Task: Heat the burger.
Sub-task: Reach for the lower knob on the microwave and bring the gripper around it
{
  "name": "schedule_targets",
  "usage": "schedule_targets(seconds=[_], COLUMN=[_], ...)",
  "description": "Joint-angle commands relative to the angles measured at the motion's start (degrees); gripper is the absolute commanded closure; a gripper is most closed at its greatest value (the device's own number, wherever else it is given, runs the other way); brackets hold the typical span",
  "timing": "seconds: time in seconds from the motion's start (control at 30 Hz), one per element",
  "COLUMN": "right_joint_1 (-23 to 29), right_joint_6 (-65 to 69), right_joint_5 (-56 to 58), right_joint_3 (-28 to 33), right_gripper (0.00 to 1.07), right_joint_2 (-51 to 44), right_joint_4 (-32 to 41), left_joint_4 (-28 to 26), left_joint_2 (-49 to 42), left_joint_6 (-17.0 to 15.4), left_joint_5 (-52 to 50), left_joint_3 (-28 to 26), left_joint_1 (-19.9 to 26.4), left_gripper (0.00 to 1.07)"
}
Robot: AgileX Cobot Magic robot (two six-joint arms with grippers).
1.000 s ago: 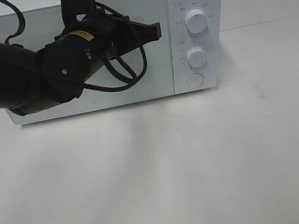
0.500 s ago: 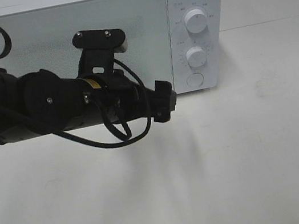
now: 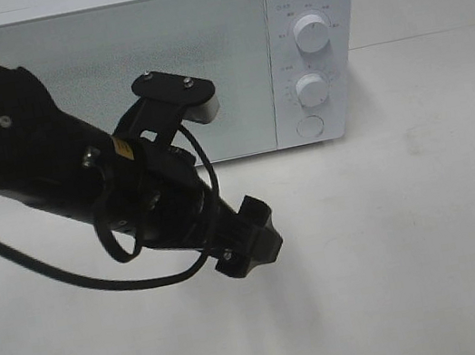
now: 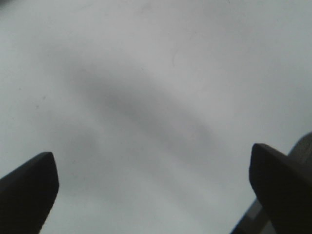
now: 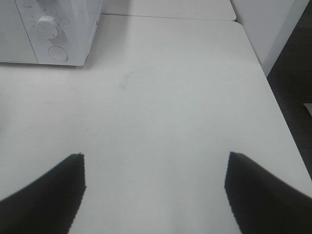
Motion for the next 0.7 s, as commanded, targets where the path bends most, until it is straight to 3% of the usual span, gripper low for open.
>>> schedule_targets(seconds=[0.03,0.13,0.2,0.27,0.3,0.33,0.4,0.47,0.5,0.53,0.57,0.63,0.67,0.7], right_joint_1=[-0.34,-0.34,-0.34,-0.34,-0.34,-0.34,-0.34,-0.34,-0.34,-0.34,-0.34,-0.34,-0.34,-0.34], right_joint_6=[-0.06,-0.06,-0.06,-0.06,-0.06,-0.06,-0.06,-0.06,-0.06,-0.06,-0.06,-0.06,-0.06,-0.06], right_joint_5=[-0.80,-0.80,-0.80,-0.80,-0.80,-0.80,-0.80,-0.80,-0.80,-0.80,-0.80,-0.80,-0.80,-0.80], right_joint_3=[0.17,0.17,0.17,0.17,0.17,0.17,0.17,0.17,0.17,0.17,0.17,0.17,0.17,0.17], right_gripper=[0.31,0.31,0.31,0.31,0.31,0.31,0.31,0.31,0.31,0.31,0.31,0.31,0.31,0.31], right_joint_2=[-1.83,-1.83,-1.83,-1.83,-1.83,-1.83,-1.83,-1.83,-1.83,-1.83,-1.83,-1.83,-1.83,-1.83], right_joint_4=[-0.29,-0.29,-0.29,-0.29,-0.29,-0.29,-0.29,-0.29,-0.29,-0.29,-0.29,-0.29,-0.29,-0.29], left_joint_4=[0.92,0.92,1.03,1.15,1.26,1.26,2.06,2.29,2.98,2.98,4.13,4.64,6.19,6.19], left_joint_2=[-3.61,-4.47,-7.73,-8.71,-10.60,-10.60,-13.64,-14.78,-16.96,-16.96,-18.96,-19.88,-22.12,-22.12], left_joint_6=[-1.49,-2.12,-3.67,-3.84,-3.84,-3.84,-3.84,-3.84,-4.24,-4.24,-5.04,-5.39,-6.82,-6.82], left_joint_5=[8.31,10.20,17.07,18.91,22.06,22.06,27.27,28.59,31.74,31.74,34.21,35.47,37.53,37.53], left_joint_3=[-0.06,-0.06,-0.06,-0.06,-0.06,-0.06,-0.06,-0.06,-0.06,-0.06,-0.06,-0.06,-0.06,-0.06], left_joint_1=[1.95,3.09,8.59,10.37,14.09,14.09,19.65,21.26,25.50,25.50,29.34,31.40,35.24,35.24], left_gripper=[0.06,0.06,0.06,0.06,0.06,0.06,0.06,0.06,0.06,0.06,0.06,0.06,0.06,0.06])
